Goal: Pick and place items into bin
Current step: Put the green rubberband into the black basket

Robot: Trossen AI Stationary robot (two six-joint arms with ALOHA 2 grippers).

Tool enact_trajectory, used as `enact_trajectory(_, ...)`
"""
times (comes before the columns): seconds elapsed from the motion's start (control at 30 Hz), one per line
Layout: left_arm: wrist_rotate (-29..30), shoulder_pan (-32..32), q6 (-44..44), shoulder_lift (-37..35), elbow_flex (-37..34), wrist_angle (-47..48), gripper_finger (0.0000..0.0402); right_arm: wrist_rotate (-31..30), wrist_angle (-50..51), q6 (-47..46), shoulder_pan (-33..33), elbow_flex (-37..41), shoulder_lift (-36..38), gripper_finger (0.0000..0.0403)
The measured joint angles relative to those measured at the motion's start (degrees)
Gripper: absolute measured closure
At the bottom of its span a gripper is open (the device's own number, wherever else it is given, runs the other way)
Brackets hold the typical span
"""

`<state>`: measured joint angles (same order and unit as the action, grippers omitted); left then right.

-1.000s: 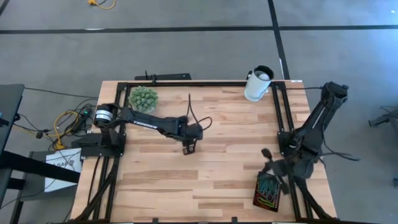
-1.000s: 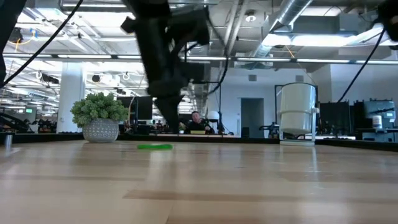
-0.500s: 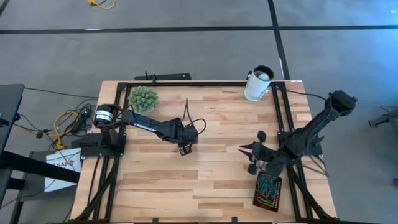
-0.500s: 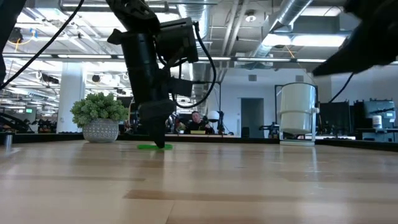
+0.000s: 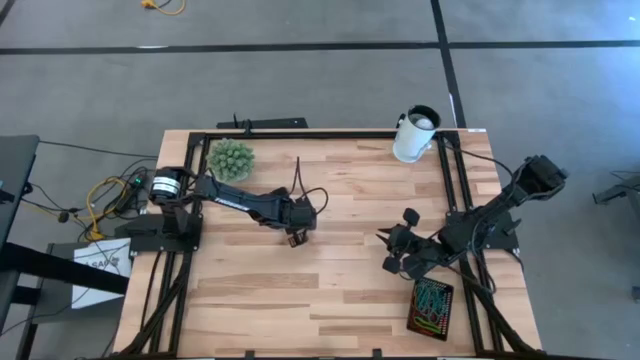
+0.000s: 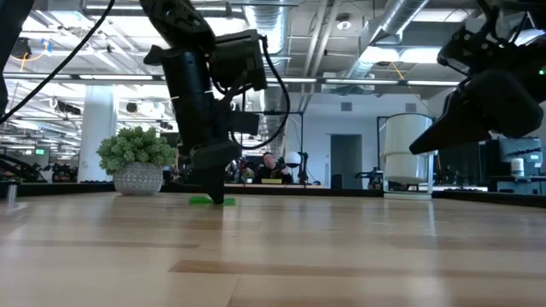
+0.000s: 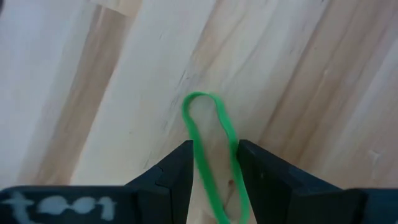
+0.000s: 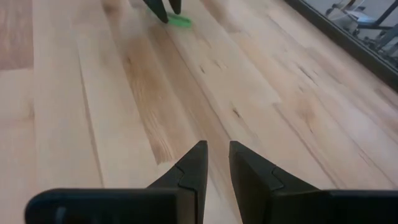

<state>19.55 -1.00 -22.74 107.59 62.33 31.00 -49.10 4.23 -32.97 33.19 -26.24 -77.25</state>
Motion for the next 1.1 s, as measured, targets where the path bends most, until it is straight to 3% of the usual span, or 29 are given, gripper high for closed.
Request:
enact_trajectory(0.17,-0.7,0.2,-2.5,-0.3,-3.9,-5.9,0.0279,0.1,-0.1,0.0,0.0,0.0,0.2,0.0340)
enact_trajectory(0.5,-1.8,-0.8,-3.4,-0.1,-4.4,-12.5,0.0279,0.1,-1.0,0.5,0.0,-1.8,0.4,0.0340)
enact_trajectory(0.67,-4.4,-0.9,-8.0,-0.1,-4.3,-13.2,0.0281,0.2,-1.0,0.5,0.2,-2.8,0.4,0.0340)
enact_trajectory(0.77,-4.7,-1.5,-7.1,0.0,-4.4,-14.1,0.0303,0.6,-1.2,0.6,0.2,-3.0,0.4,0.0340)
enact_trajectory(0.97,-4.3,-2.0,-2.0,0.0,-4.5,-17.3,0.0390,1.0,-2.0,0.6,0.2,-3.0,0.4,0.0340)
enact_trajectory(1.1,-8.6,-2.7,2.9,0.8,-3.5,-28.1,0.0394,1.0,-4.1,0.6,-0.1,-3.0,0.4,0.0340)
